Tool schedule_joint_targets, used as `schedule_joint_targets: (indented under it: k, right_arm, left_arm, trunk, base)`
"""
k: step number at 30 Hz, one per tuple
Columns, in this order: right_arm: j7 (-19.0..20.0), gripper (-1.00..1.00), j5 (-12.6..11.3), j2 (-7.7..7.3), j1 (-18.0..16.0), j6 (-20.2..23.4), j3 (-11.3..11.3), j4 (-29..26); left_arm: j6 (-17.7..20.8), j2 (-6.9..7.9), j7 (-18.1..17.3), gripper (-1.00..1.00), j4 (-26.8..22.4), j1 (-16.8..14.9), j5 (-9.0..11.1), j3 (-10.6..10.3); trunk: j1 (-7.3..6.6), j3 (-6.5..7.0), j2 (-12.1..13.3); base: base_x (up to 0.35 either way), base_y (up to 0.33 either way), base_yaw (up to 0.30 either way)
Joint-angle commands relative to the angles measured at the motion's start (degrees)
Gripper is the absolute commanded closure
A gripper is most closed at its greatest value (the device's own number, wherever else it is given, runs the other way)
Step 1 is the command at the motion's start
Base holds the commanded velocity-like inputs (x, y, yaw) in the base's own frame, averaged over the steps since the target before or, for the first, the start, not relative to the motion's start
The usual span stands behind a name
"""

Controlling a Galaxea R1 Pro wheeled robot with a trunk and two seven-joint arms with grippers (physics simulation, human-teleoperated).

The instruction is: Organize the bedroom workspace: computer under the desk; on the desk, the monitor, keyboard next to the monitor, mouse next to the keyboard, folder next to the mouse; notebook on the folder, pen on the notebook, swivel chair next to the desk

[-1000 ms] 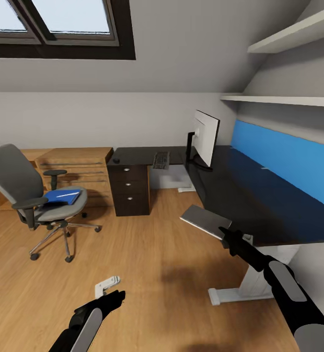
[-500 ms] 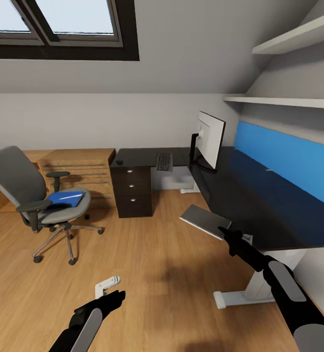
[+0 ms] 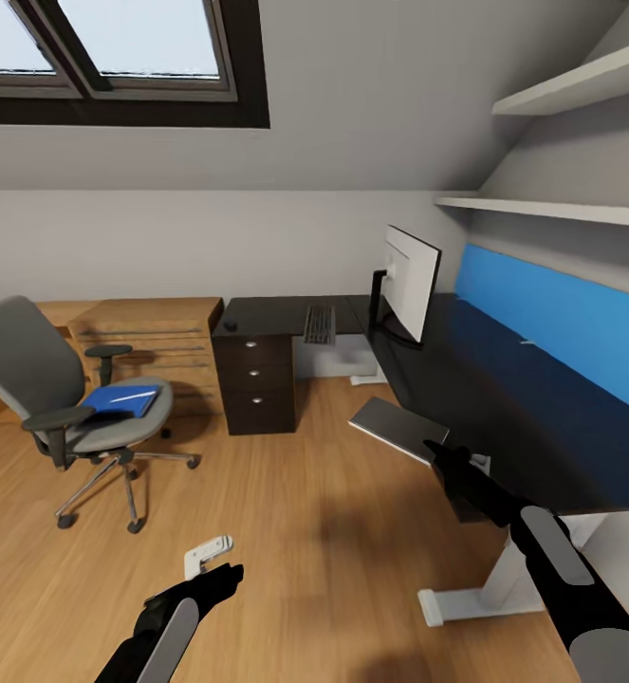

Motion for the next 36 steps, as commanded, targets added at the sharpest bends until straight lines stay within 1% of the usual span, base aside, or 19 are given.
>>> schedule_joint_targets:
  k: [1, 14, 20, 30, 36]
  right_arm:
    - [0.2, 1.0, 0.0, 0.01, 0.0, 0.3, -0.1, 0.0]
    - [0.1, 1.0, 0.2, 0.08, 0.0, 0.1, 0.0, 0.0]
    - [0.1, 1.0, 0.4, 0.64, 0.0, 0.1, 0.0, 0.0]
    - [0.1, 1.0, 0.5, 0.87, 0.0, 0.0, 0.0, 0.0]
    - [0.1, 1.0, 0.5, 0.87, 0.0, 0.1, 0.0, 0.0]
  left_arm:
    - [0.1, 0.01, 0.6, -1.0, -0.1, 0.0, 0.6, -0.1]
    - [0.1, -0.06, 0.5, -1.0, -0.1, 0.0, 0.6, -0.1]
    - [0.1, -0.07, 0.4, -1.0, -0.1, 0.0, 0.6, -0.1]
    - [0.1, -0.03, 0.4, -1.0, -0.1, 0.0, 0.6, -0.1]
    - [0.1, -0.05, 0.4, -1.0, -0.1, 0.0, 0.7, -0.1]
  trunk:
    - [-0.2, 0.21, 0.4]
    - [-3.05, 3.68, 5.6]
    - [-3.05, 4.2, 5.6]
    - [-3.05, 5.08, 5.6]
    - [-3.05, 5.6, 5.6]
  base:
    - [0.306, 0.0, 0.0]
    - [0.324, 0.0, 0.055]
    - [0.275, 0.0, 0.075]
    - [0.059, 0.004, 0.075]
    - [0.185, 0.126, 0.066]
